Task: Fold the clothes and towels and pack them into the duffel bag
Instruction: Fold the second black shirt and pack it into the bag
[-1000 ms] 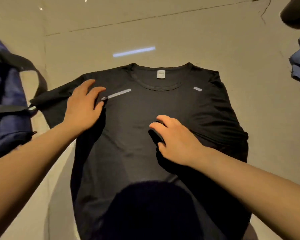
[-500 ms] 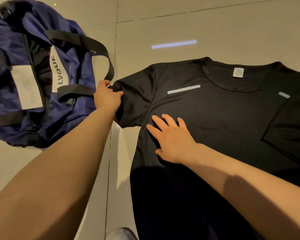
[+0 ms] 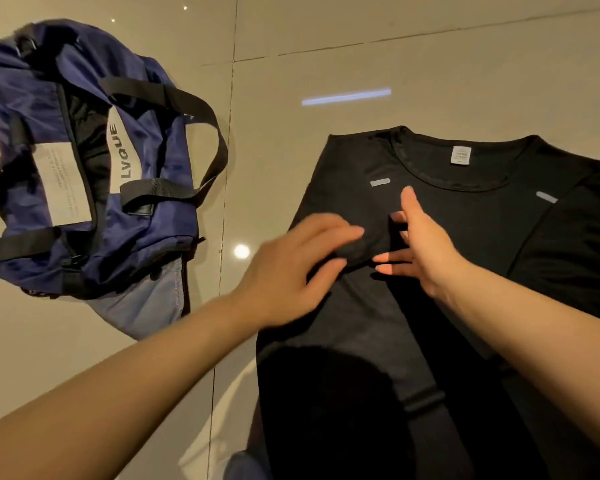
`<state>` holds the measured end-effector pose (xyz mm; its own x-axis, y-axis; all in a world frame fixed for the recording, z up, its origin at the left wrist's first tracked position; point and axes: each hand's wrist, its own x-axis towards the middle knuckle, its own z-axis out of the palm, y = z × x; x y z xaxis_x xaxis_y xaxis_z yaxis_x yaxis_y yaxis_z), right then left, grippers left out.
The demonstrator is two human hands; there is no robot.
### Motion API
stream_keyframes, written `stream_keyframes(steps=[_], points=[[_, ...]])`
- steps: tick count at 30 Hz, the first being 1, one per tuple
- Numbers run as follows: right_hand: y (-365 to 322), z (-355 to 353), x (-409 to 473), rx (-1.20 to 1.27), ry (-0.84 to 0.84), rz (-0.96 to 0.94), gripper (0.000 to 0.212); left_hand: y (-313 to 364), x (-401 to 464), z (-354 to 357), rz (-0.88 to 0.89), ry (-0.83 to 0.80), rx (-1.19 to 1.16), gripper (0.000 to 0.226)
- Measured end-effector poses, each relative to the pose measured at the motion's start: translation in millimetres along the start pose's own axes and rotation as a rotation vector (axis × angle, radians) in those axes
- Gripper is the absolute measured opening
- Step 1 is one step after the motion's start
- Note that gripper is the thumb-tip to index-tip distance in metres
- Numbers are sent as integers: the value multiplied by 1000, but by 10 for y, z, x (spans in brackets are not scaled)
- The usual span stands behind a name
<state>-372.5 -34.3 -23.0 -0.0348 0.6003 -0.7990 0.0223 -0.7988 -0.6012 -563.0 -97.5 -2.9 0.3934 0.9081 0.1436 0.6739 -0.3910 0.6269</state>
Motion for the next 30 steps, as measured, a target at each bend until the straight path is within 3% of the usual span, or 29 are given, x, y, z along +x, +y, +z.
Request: stream_keyframes(steps=[2, 5, 7, 10, 16, 19, 22, 27, 30], points=[[22, -100, 39, -60, 29, -6, 60, -50, -243, 117, -187, 56, -4, 28], [151, -142, 113, -239, 104, -67, 35, -321, -422, 113, -658, 131, -29, 26], [222, -150, 156, -335, 136, -120, 15, -479, -437, 21, -777, 41, -8, 35], [271, -157, 182, -355, 148, -134, 12, -500, -347, -16, -796, -109, -116, 53], [347, -219, 114, -567, 132, -197, 20, -504, -127, 157, -943, 3, -25, 28], [262, -349, 70, -587, 142, -218, 25, -502, -35, 162, -949, 54, -75, 26], [75, -640, 56, -618, 237, -294, 16, -493, 243, 144, -907, 101, -53, 22], [-423, -1689, 198, -368, 594, -340, 15, -585, 1142, 162, -933, -47, -65, 50], [-658, -2296, 208, -61, 677, -152, 9, -627, 1539, 232, -1009, -91, -155, 50]])
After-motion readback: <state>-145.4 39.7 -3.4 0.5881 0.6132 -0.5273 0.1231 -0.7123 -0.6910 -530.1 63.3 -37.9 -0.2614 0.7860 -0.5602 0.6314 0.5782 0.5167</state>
